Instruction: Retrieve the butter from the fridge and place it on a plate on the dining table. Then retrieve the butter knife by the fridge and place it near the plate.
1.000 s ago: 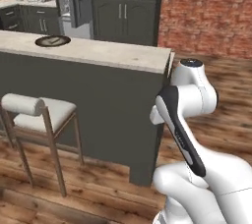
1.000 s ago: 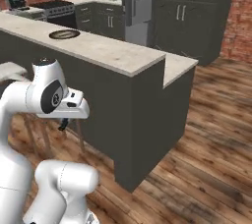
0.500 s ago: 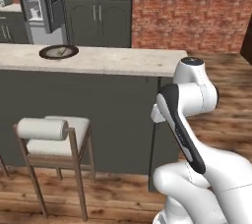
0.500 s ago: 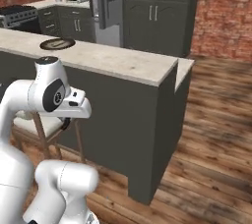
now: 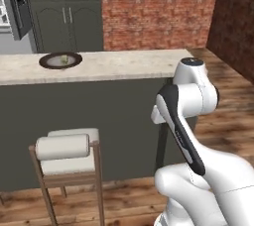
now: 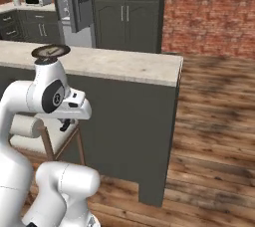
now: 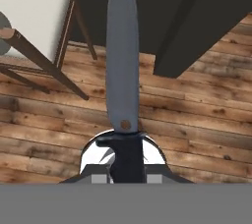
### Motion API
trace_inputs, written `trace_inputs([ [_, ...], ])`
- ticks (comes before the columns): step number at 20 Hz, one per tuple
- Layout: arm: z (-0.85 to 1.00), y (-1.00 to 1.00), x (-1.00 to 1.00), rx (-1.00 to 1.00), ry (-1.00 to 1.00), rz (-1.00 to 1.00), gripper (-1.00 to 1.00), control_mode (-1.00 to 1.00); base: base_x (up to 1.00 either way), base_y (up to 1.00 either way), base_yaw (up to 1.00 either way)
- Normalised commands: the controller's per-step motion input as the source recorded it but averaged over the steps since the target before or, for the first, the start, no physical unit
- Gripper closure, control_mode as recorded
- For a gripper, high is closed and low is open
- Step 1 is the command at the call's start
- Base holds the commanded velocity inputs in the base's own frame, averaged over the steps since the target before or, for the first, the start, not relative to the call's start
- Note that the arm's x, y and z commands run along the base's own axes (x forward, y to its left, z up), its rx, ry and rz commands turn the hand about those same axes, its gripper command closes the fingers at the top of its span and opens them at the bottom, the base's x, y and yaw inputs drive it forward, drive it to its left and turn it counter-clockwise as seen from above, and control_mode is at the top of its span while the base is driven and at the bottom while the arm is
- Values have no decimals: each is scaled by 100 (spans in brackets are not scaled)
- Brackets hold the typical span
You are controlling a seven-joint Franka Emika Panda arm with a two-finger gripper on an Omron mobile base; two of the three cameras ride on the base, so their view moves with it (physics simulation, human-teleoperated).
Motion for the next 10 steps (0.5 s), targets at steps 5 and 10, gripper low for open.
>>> trace_inputs([
  [5,0,0,0,0,0,0,100,100,0,43,-34],
  [10,0,0,0,0,0,0,100,100,30,48,-15],
])
